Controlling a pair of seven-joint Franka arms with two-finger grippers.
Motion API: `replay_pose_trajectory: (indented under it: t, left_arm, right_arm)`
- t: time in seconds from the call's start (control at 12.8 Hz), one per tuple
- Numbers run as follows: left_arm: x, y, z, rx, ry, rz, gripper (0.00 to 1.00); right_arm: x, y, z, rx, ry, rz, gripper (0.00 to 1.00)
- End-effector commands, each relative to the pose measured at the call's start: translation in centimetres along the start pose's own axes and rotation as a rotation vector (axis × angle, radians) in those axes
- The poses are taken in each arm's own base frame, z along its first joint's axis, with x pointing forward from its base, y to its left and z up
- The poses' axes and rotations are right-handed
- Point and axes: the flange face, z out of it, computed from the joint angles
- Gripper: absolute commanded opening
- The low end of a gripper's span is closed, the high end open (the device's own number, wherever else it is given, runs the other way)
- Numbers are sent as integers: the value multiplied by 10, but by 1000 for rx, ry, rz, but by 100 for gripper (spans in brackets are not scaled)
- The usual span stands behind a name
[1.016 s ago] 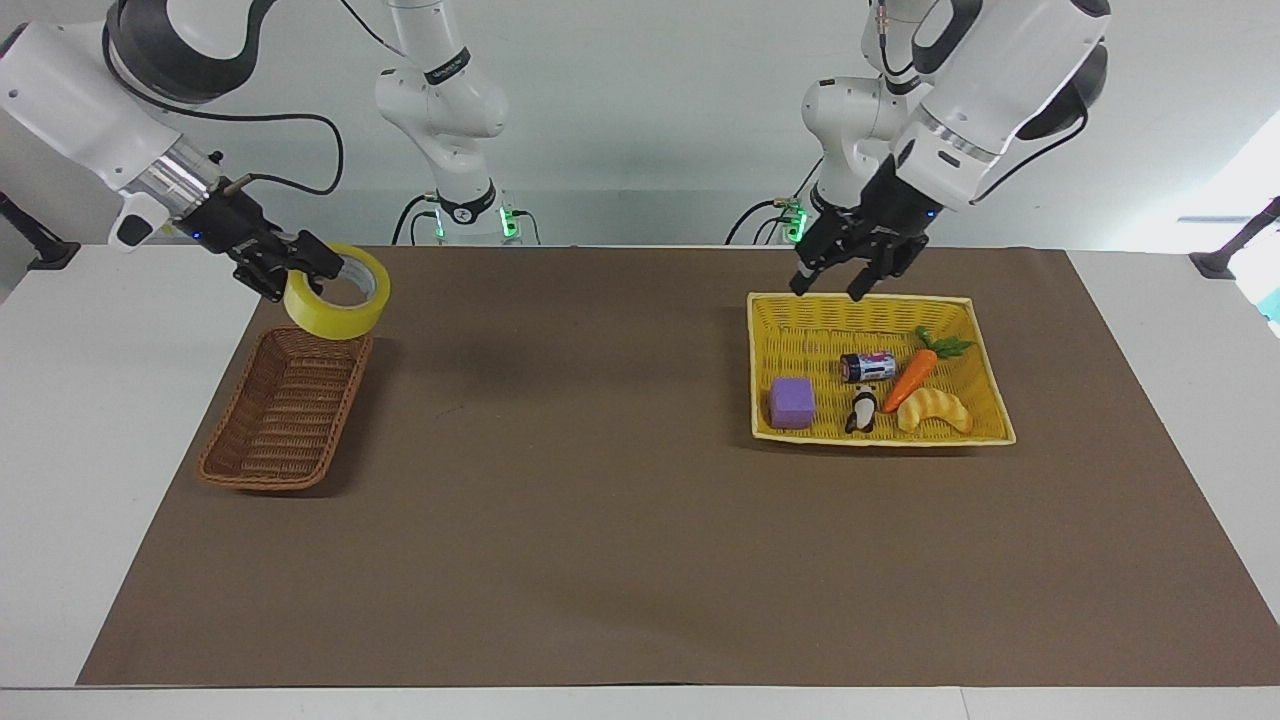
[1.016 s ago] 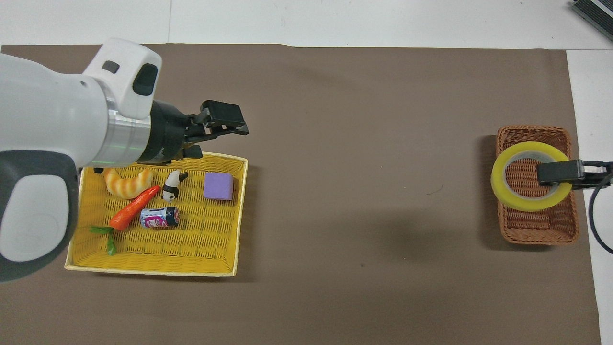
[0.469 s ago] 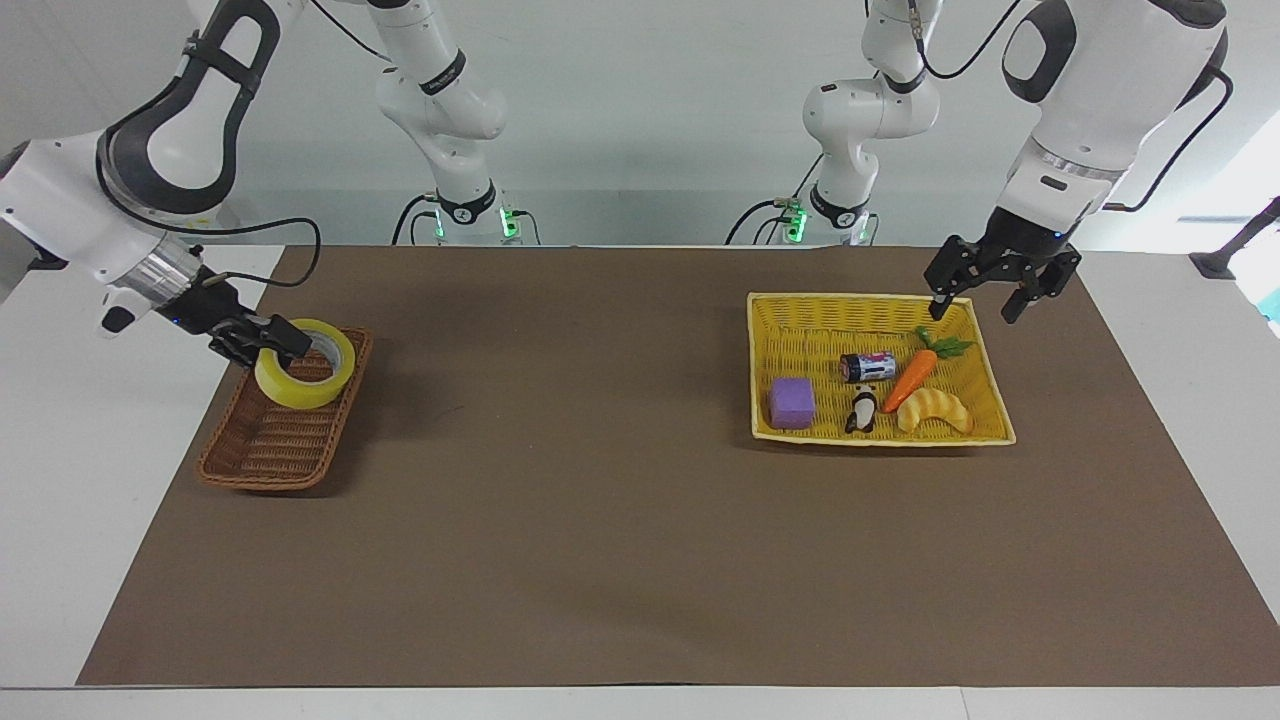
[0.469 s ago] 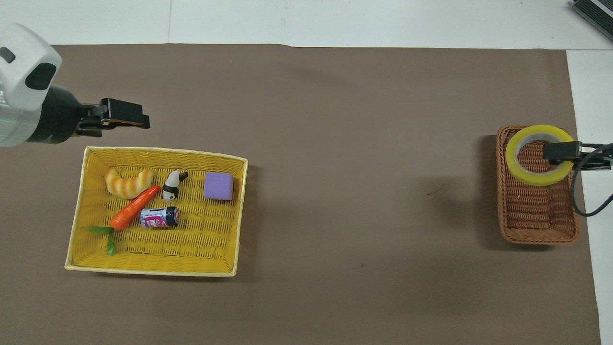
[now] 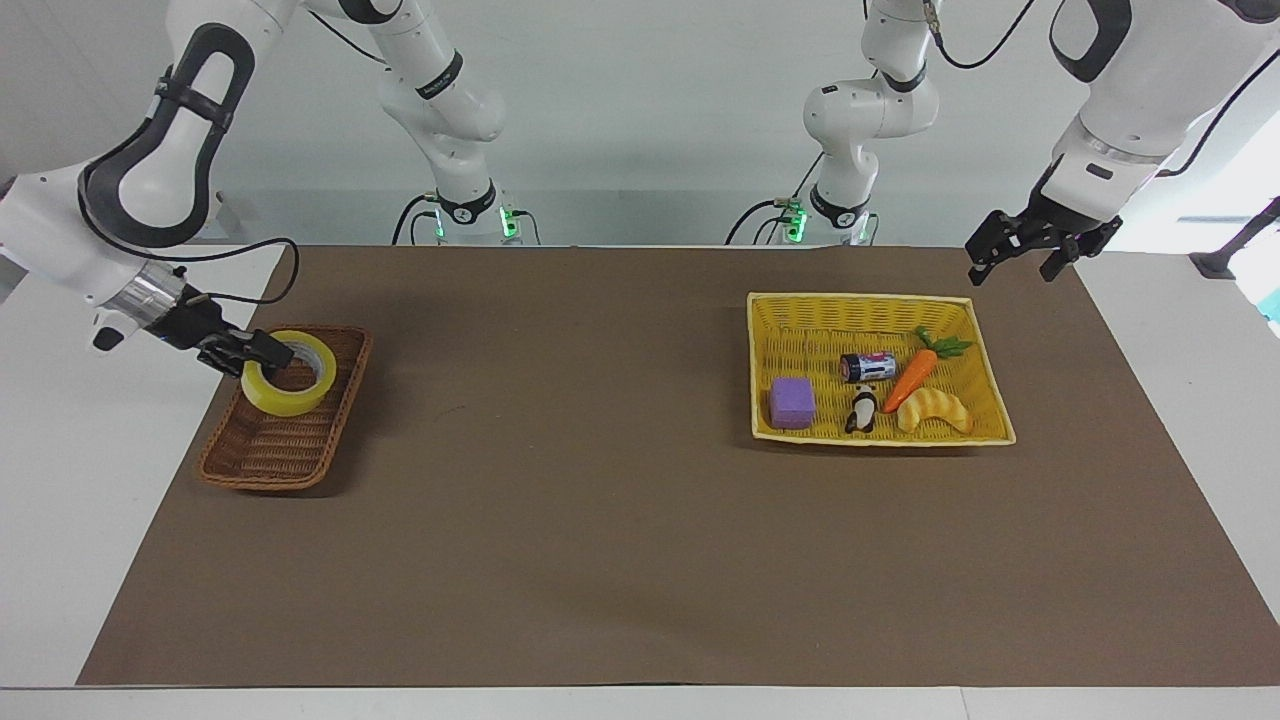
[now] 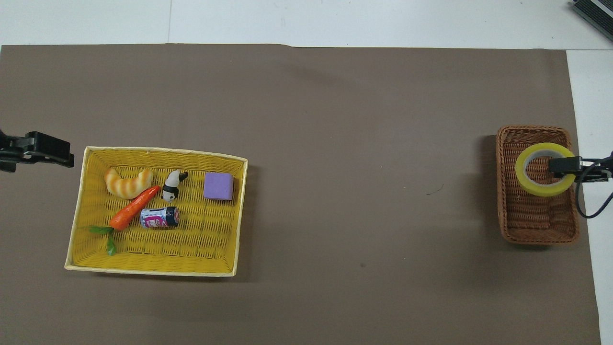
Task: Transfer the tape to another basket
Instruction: 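Lower the tape into the wicker basket and open the right gripper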
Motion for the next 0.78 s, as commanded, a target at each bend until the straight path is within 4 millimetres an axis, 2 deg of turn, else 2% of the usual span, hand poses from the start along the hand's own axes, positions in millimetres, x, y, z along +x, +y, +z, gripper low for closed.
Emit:
replay_pose_trajectory:
  t: [0.0, 0.08, 0.16, 0.31, 0.39, 0.62, 0.7]
  left_arm:
    - [-6, -10, -5, 11, -32, 27, 100]
    - [-10, -9, -9, 12, -20, 57, 100]
    - [-12, -10, -10, 11, -14, 55, 100]
    - [-13, -9, -10, 10, -14, 59, 100]
    - [-13, -7, -5, -17, -14, 55, 100]
    - [-6, -4, -6, -48, 68, 44, 100]
    - [-6, -4, -6, -47, 64, 48, 100]
  right_arm:
    - [0, 20, 12, 1, -25, -30, 0]
    - [0, 33, 23, 9, -41, -17, 0]
    - [0, 37, 25, 5, -36, -11, 0]
    - [2, 35, 29, 3, -38, -14, 0]
    - [3, 38, 34, 4, -44, -12, 0]
    - [5, 48, 44, -3, -48, -57, 1]
    - [4, 50, 45, -24, -55, -70, 20]
